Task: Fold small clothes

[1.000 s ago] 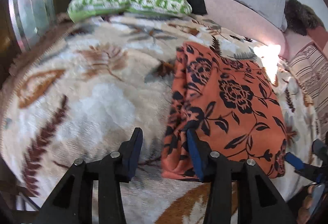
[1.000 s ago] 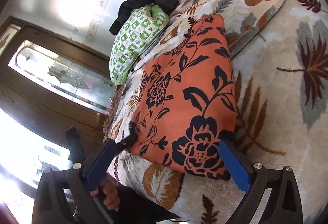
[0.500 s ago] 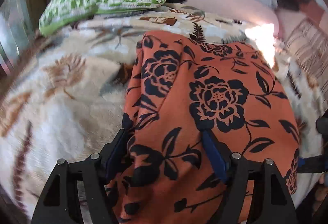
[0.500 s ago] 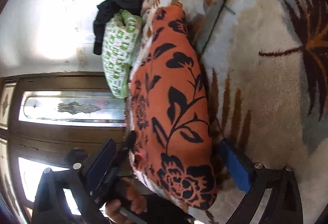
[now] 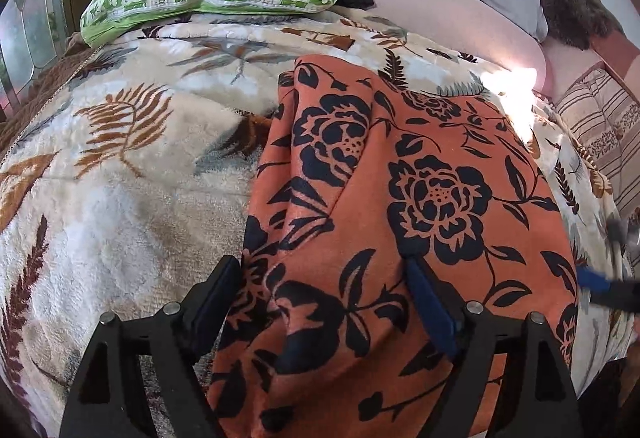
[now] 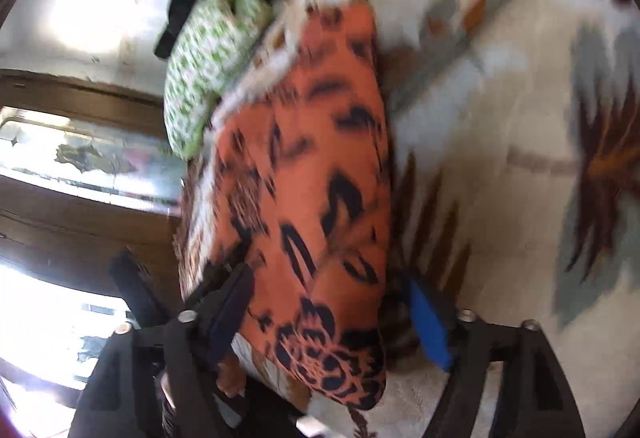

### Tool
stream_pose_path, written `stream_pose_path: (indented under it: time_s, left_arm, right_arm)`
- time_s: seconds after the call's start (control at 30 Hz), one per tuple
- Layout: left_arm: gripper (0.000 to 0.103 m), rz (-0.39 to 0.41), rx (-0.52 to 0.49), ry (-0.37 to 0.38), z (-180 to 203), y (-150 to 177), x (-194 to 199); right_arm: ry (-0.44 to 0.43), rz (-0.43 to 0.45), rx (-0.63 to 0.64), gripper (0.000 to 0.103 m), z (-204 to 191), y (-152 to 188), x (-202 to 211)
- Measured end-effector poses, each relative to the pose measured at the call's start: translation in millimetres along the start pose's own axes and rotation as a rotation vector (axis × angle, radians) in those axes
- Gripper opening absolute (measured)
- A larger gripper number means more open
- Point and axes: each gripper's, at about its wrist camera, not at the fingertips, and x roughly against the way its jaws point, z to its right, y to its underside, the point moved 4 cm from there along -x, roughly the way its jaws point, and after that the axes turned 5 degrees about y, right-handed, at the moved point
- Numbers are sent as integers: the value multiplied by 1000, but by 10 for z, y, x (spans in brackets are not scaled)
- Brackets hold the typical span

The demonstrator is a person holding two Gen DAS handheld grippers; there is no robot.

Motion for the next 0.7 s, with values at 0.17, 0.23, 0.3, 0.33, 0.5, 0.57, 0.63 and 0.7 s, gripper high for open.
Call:
stream_pose_path:
  time_s: [0.17, 0.23, 0.3, 0.33, 0.5, 0.57, 0.63, 0.7]
  left_arm:
    - [85, -9, 13, 13, -16, -13, -11]
    - [85, -14, 25, 20, -38, -10, -13]
    - [85, -20, 40, 37, -64, -4, -15]
    - [86, -25, 49, 43, -72, -2, -23]
    - [86, -33, 50, 42, -78, -9, -29]
    - [86, -38, 58, 48, -89, -8, -31]
    - [86, -40, 57, 43, -81, -8, -30]
    - [86, -40, 54, 40, -77, -12, -29]
  right_arm:
    - [-63, -87, -114, 80, 119, -386, -475]
    - [36, -106, -64, 37, 72, -348, -575]
    - [141, -53, 93, 32, -178, -296, -401]
    - [192, -28, 150, 31, -242, -297, -357]
    - [169, -86, 12, 74, 72, -391, -501]
    - [96, -3, -18, 80, 72, -488, -356]
    - [35, 2, -71, 80, 131, -632, -379]
    - [12, 10, -96, 80, 157, -839, -515]
